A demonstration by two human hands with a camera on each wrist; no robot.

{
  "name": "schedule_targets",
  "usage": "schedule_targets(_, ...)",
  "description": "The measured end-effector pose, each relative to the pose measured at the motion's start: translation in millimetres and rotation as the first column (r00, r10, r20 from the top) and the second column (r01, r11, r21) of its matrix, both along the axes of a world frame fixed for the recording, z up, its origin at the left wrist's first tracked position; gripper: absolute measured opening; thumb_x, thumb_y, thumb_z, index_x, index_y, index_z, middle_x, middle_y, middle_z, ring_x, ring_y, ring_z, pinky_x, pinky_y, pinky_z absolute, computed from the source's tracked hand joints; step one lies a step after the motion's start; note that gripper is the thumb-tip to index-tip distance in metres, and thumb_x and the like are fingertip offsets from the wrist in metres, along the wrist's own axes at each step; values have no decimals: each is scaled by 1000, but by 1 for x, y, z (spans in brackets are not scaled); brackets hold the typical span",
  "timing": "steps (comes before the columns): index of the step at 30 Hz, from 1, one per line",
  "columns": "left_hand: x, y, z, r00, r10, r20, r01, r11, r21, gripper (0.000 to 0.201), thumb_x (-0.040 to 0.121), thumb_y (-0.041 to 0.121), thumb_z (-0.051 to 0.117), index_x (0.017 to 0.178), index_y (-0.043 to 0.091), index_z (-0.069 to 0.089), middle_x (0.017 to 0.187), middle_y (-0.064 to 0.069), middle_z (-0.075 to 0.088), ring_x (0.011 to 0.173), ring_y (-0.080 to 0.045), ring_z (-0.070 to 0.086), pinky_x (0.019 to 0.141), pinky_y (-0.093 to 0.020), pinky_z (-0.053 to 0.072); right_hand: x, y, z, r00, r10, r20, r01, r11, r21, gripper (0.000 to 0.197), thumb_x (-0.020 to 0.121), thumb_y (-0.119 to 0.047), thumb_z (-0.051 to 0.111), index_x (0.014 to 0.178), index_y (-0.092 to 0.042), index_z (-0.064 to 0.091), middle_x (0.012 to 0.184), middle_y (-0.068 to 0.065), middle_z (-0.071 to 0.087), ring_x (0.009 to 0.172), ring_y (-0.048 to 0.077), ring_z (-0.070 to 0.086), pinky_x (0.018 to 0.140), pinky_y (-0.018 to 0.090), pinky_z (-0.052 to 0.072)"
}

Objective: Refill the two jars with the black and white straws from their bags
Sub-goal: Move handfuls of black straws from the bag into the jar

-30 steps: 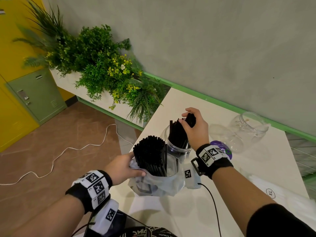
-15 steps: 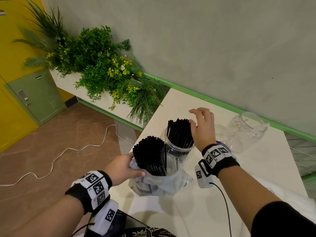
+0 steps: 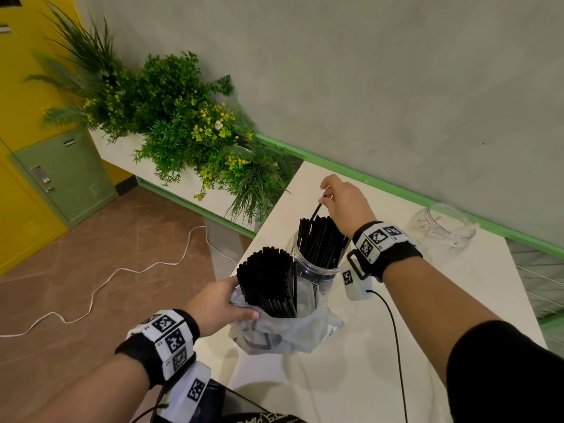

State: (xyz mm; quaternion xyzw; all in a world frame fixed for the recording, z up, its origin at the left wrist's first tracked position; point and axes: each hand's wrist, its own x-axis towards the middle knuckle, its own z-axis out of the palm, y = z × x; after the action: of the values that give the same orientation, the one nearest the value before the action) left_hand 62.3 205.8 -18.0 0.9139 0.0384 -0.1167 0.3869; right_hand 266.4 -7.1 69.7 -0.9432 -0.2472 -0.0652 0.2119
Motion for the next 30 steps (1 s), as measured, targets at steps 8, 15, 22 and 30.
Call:
schedule_targets(8,1,3,2,1000,-2,-7,1,999,-39,68,74,44,76,132,24,48,122,6,62,108,-11,57,85,-25,46,-39,-16,-11,975,63,212,-64,998,-3,38,95,-43,43,119,-17,57,125,3,56,115,27,46,96,40,39)
schedule_targets(15,2,10,-2,1000,15,-27,-17,997,-75,77,64,57,75,129,24,51,119,7,64,107,-10,58,90,-31,48,-87,-53,-56,942,184,280,-158,981,-115,27,86,-39,63,101,-16,65,98,2,55,86,22,50,73,35,47)
schedule_targets(22,4,7,1,1000,2,-13,-3,997,-76,75,66,52,77,131,27,49,121,8,63,109,-10,58,90,-31,48,-43,-57,-30,985,-33,170,-2,980,199,16,87,-7,67,102,-7,66,86,0,55,70,13,50,71,20,41)
schedule_targets(30,3,8,-2,1000,2,-6,-2,998,-62,71,72,45,77,133,26,48,120,6,64,107,-12,59,90,-34,49,-23,-51,-39,989,-119,90,98,973,208,31,96,-13,53,127,-9,53,126,14,46,115,31,46,105,41,37)
